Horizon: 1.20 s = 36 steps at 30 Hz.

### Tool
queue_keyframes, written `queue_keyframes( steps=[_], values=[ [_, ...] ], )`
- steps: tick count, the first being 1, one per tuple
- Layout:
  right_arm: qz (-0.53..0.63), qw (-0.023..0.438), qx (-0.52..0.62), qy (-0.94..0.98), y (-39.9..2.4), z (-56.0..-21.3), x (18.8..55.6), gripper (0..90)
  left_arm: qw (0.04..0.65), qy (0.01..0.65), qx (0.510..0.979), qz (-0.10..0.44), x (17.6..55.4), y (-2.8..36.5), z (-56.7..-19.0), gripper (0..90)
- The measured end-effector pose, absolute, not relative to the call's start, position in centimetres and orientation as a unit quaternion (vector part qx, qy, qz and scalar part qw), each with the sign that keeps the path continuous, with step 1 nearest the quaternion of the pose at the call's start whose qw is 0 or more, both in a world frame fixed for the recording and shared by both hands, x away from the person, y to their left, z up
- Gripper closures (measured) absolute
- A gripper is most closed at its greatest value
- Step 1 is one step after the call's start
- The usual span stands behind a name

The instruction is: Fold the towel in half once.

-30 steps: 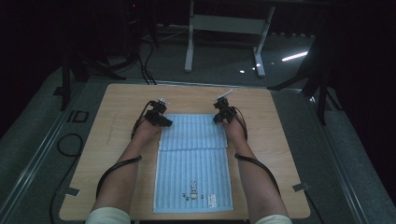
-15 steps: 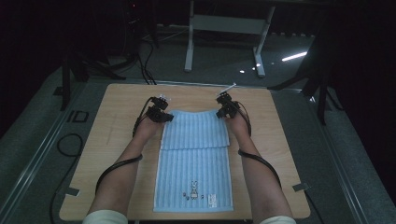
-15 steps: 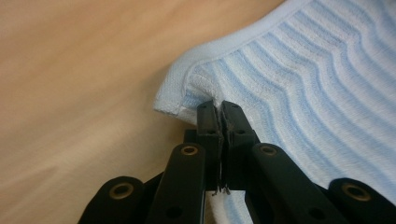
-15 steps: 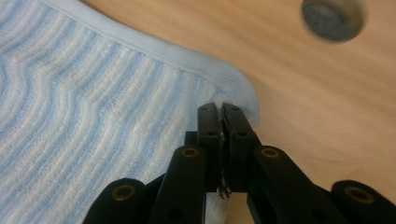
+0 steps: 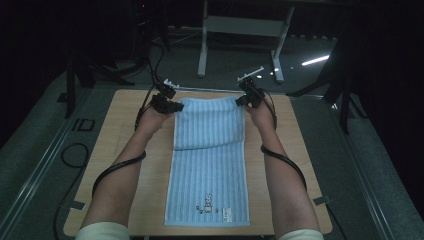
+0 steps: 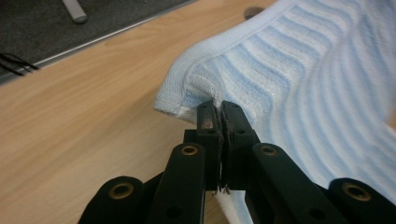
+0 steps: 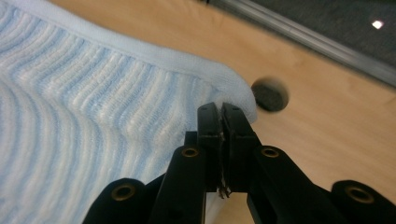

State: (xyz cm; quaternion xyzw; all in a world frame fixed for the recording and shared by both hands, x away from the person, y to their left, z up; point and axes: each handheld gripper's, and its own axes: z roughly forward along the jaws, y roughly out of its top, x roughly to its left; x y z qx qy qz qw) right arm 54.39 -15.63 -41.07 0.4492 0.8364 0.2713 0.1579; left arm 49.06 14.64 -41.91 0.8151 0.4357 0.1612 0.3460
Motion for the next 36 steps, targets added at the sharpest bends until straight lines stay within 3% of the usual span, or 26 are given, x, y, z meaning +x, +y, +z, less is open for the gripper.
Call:
queue_keyframes(
  steps=[9, 16, 30, 36],
  values=[
    [0.295, 0.201, 0.427, 0.831, -14.9, -34.3, 54.5, 87.0, 0.363, 0.425, 0.802, 0.210, 48.5, 15.1, -35.1, 86.7],
    [0.330, 0.215, 0.407, 0.824, -15.6, -31.4, 52.8, 86.9, 0.379, 0.412, 0.799, 0.218, 47.2, 15.1, -33.8, 86.6],
    [0.368, 0.192, 0.351, 0.839, -18.3, -35.2, 46.7, 86.8, 0.422, 0.386, 0.802, 0.172, 42.3, 15.9, -37.8, 86.6],
    [0.381, 0.183, 0.330, 0.844, -19.0, -36.7, 43.8, 86.8, 0.413, 0.378, 0.812, 0.165, 40.5, 15.8, -38.9, 86.6]
  ],
)
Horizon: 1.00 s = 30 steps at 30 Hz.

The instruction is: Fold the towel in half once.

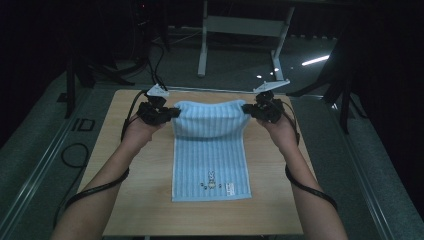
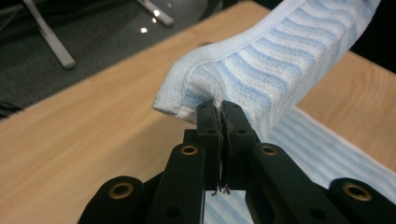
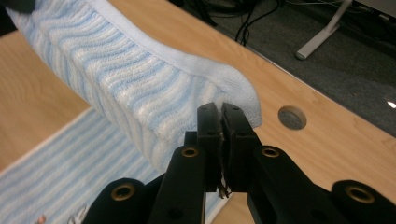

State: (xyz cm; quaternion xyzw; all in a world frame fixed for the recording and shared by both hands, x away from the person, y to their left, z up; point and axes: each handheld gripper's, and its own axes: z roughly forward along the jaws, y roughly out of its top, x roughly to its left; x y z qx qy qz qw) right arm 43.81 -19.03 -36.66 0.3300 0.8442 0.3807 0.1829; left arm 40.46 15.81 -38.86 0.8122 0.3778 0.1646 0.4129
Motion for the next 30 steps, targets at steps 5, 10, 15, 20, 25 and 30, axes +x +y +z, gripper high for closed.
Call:
queue_keyframes(
  steps=[5, 10, 15, 20, 25, 30],
  values=[
    [0.382, 0.181, 0.309, 0.852, -19.4, -38.0, 41.0, 86.7, 0.420, 0.363, 0.816, 0.161, 38.0, 15.8, -39.7, 86.6],
    [0.399, 0.159, 0.304, 0.850, -20.2, -40.1, 38.9, 86.7, 0.424, 0.360, 0.819, 0.142, 35.5, 15.9, -42.1, 86.5],
    [0.389, 0.129, 0.304, 0.860, -20.5, -43.6, 37.6, 86.6, 0.418, 0.372, 0.821, 0.119, 33.6, 15.7, -45.2, 86.5],
    [0.380, 0.106, 0.314, 0.864, -20.9, -47.3, 36.7, 86.4, 0.393, 0.385, 0.829, 0.095, 33.0, 14.9, -49.3, 86.4],
    [0.358, 0.080, 0.327, 0.871, -21.0, -50.3, 36.7, 86.4, 0.381, 0.406, 0.829, 0.061, 32.9, 14.7, -52.5, 86.3],
    [0.338, 0.068, 0.335, 0.877, -20.8, -52.3, 37.0, 86.4, 0.361, 0.414, 0.835, 0.038, 33.4, 14.5, -54.2, 86.1]
  ],
)
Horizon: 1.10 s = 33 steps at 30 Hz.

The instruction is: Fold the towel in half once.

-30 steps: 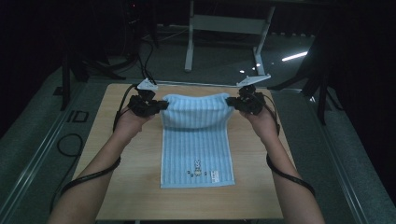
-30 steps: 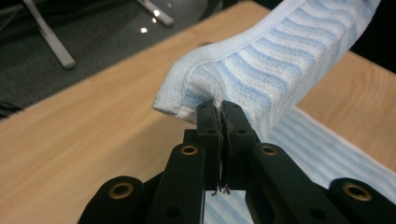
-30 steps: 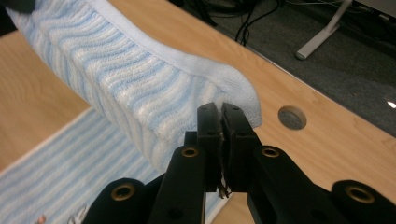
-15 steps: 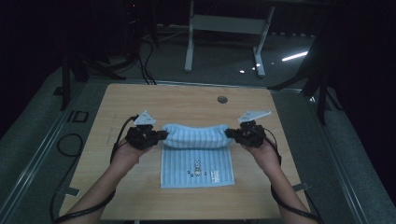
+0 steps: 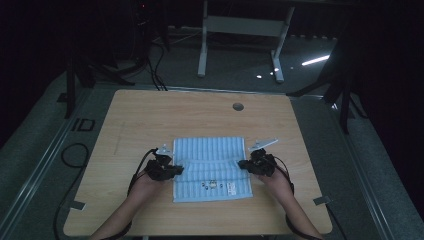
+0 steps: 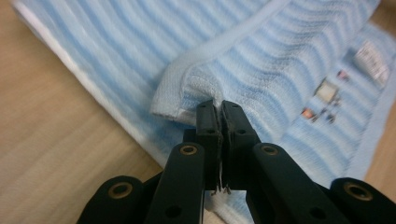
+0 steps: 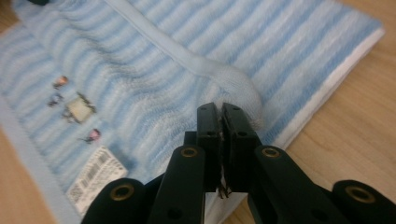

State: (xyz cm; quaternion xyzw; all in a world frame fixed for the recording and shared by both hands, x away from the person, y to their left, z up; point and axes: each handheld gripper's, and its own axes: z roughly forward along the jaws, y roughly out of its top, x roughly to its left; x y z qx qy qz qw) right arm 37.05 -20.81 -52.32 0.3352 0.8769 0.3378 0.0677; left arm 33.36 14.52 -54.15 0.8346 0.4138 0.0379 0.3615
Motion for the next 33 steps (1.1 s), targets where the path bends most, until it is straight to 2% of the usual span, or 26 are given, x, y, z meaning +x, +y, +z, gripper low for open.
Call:
queue_keyframes(
  steps=[5, 8, 10, 11, 13, 15, 17, 20, 31, 33],
  values=[
    [0.326, 0.064, 0.342, 0.879, -20.4, -52.8, 37.8, 86.5, 0.366, 0.419, 0.830, 0.043, 34.1, 14.6, -53.7, 86.1],
    [0.345, 0.078, 0.338, 0.872, -20.5, -50.9, 37.7, 86.5, 0.407, 0.398, 0.819, 0.075, 32.9, 15.1, -51.1, 86.1],
    [0.368, 0.097, 0.326, 0.865, -20.9, -49.1, 36.3, 86.4, 0.423, 0.368, 0.824, 0.079, 31.3, 15.4, -49.8, 85.0],
    [0.384, 0.106, 0.314, 0.862, -21.3, -48.3, 34.9, 84.7, 0.424, 0.351, 0.833, 0.060, 30.2, 15.5, -49.5, 80.9],
    [0.410, 0.088, 0.307, 0.855, -22.5, -47.9, 31.9, 70.5, 0.404, 0.315, 0.859, 0.023, 27.6, 15.7, -50.0, 65.4],
    [0.398, 0.082, 0.307, 0.861, -24.2, -49.2, 29.0, 61.5, 0.391, 0.309, 0.867, 0.000, 26.0, 16.2, -51.1, 58.5],
    [0.376, 0.069, 0.331, 0.863, -25.6, -50.5, 28.1, 58.6, 0.388, 0.322, 0.863, -0.022, 25.2, 16.9, -52.0, 50.5],
    [0.371, 0.059, 0.345, 0.860, -26.6, -51.0, 28.0, 55.0, 0.384, 0.336, 0.860, -0.015, 25.0, 17.6, -52.5, 45.8],
    [0.365, 0.058, 0.334, 0.867, -24.7, -50.8, 29.9, 55.1, 0.380, 0.338, 0.861, -0.003, 26.8, 16.3, -52.3, 45.7],
    [0.357, 0.060, 0.331, 0.872, -24.4, -51.2, 30.2, 55.1, 0.377, 0.341, 0.861, -0.001, 27.0, 16.1, -52.4, 43.4]
  ],
)
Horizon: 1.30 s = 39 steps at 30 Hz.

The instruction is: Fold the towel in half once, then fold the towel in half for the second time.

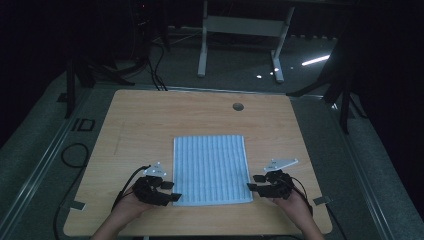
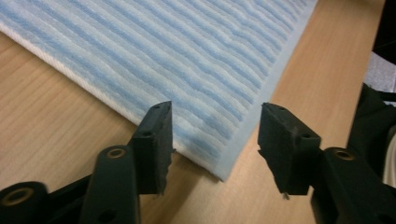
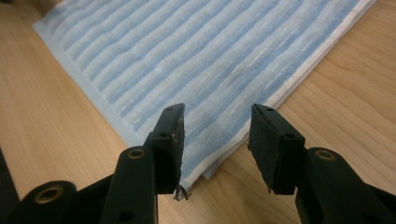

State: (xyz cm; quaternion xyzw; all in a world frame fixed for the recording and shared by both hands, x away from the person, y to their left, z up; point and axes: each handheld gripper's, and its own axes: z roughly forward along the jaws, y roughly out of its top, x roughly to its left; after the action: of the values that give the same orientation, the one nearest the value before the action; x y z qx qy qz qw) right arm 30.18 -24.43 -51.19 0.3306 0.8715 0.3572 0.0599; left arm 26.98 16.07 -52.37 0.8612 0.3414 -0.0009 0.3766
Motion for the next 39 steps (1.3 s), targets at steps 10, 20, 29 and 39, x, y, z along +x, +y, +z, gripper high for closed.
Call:
queue_keyframes(
  steps=[10, 20, 29, 39],
  values=[
    [0.350, 0.055, 0.333, 0.874, -24.0, -51.6, 32.0, 50.3, 0.352, 0.363, 0.862, 0.040, 28.5, 16.1, -52.7, 40.3],
    [0.348, 0.045, 0.343, 0.871, -23.7, -51.5, 34.6, 42.0, 0.323, 0.392, 0.858, 0.073, 29.8, 16.4, -53.1, 37.7],
    [0.346, 0.049, 0.351, 0.869, -23.7, -51.1, 35.9, 35.8, 0.340, 0.407, 0.845, 0.066, 30.5, 17.2, -52.7, 35.8],
    [0.348, 0.049, 0.360, 0.864, -24.0, -50.9, 36.6, 30.2, 0.342, 0.412, 0.842, 0.066, 31.1, 17.8, -52.1, 35.6]
  ],
)
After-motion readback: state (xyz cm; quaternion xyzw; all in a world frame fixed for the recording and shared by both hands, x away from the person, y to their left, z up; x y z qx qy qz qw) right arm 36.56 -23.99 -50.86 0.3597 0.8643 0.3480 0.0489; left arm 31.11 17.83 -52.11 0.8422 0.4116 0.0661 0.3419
